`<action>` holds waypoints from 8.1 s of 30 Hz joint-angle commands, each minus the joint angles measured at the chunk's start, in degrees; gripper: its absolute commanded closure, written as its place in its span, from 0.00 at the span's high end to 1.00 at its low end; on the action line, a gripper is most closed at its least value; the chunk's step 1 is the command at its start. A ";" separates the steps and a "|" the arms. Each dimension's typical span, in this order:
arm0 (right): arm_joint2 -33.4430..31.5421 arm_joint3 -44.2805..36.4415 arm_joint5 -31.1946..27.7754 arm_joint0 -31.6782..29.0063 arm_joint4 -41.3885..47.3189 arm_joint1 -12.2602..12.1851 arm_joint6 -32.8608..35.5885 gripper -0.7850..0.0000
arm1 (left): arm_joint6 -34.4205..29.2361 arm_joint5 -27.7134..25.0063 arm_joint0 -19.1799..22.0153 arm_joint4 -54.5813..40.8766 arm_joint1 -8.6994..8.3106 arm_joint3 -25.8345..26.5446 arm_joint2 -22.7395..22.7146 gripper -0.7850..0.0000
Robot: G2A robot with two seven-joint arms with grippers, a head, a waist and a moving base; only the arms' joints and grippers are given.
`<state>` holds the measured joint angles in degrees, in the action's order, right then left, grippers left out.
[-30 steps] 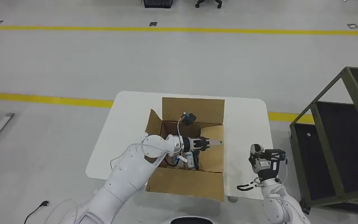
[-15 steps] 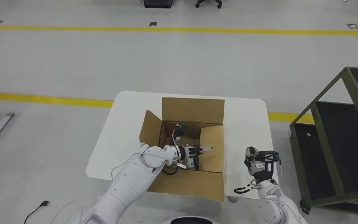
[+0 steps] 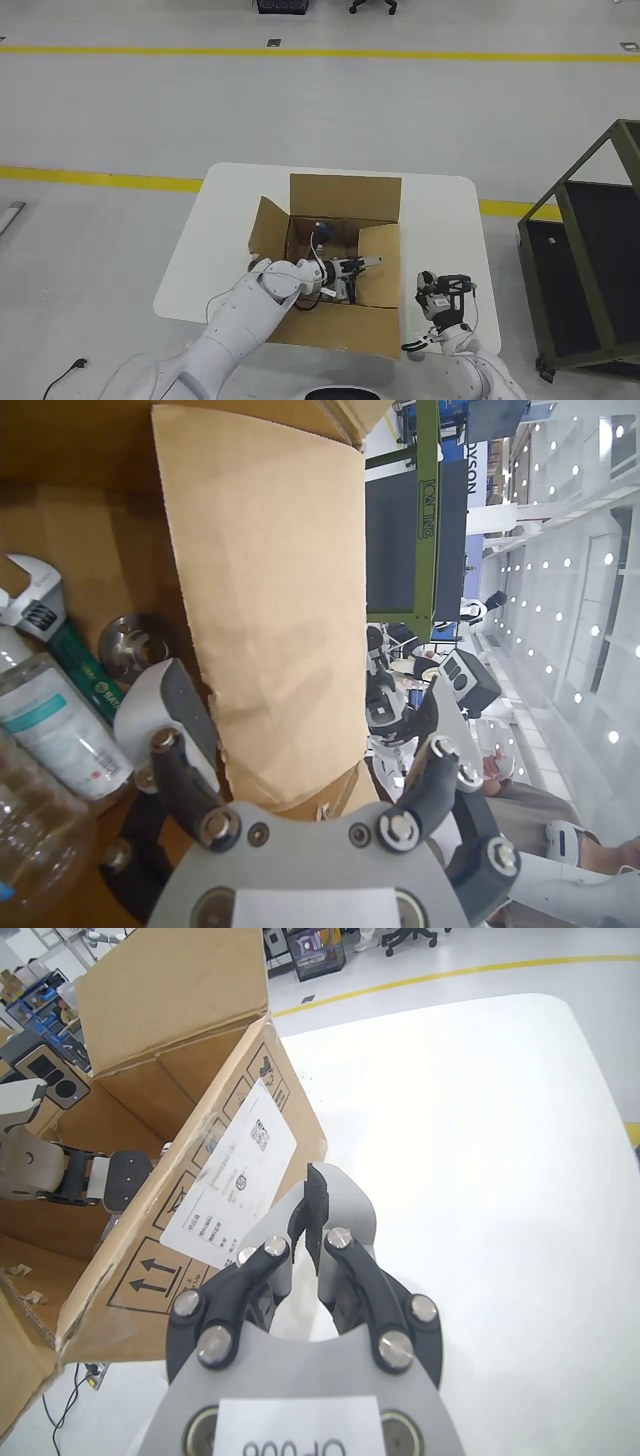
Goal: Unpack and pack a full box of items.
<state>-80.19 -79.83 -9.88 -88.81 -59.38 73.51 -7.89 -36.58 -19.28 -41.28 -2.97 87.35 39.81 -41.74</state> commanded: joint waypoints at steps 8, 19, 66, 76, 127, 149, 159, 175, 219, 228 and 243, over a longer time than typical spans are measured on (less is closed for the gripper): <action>3.77 3.39 -0.20 2.15 -0.52 0.69 -0.59 0.00 | -1.16 -1.58 0.77 -3.68 1.56 -4.27 -0.28 1.00; 4.98 2.99 -0.59 2.95 -0.98 0.88 -0.49 0.00 | -5.69 -4.51 -0.48 -15.22 2.19 -3.16 -4.53 1.00; -4.78 -6.93 2.39 -3.75 4.27 -0.03 3.48 0.00 | 3.31 -3.11 10.34 -2.08 5.23 -19.80 1.27 1.00; 3.28 0.92 1.82 1.75 2.33 1.30 0.94 0.00 | 0.51 -3.16 4.24 -7.46 3.94 -14.78 -2.41 1.00; -18.19 -12.86 -0.65 -5.51 19.70 -1.22 16.10 1.00 | -11.23 -6.16 7.37 -19.19 11.94 -10.22 1.19 1.00; -20.45 -8.57 5.91 -1.04 57.35 -0.99 36.65 0.33 | -12.06 -5.86 8.55 -17.20 14.65 -15.81 1.65 1.00; -17.21 -8.20 4.89 0.12 59.71 -0.93 37.72 0.27 | -12.18 -6.00 8.84 -16.46 14.97 -17.04 0.84 1.00; -15.25 -5.44 4.47 1.32 59.63 -1.24 36.57 0.00 | -11.02 -9.36 11.22 -11.98 13.73 -16.87 -1.23 1.00; -11.59 -20.22 5.58 -5.93 4.19 -0.92 -7.08 0.00 | -5.51 8.27 4.66 1.60 4.72 -1.76 -9.44 1.00; -11.59 -20.22 5.58 -5.93 4.19 -0.92 -7.08 0.00 | -11.97 30.41 5.92 10.24 3.63 3.25 -7.65 1.00; -11.59 -20.22 5.58 -5.93 4.19 -0.92 -7.08 0.00 | -17.05 58.50 6.70 39.72 2.67 16.41 2.75 1.00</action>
<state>-91.78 -100.05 -4.30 -94.74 -55.20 72.59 -14.97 -52.63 38.33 -34.77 35.81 90.00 55.80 -39.33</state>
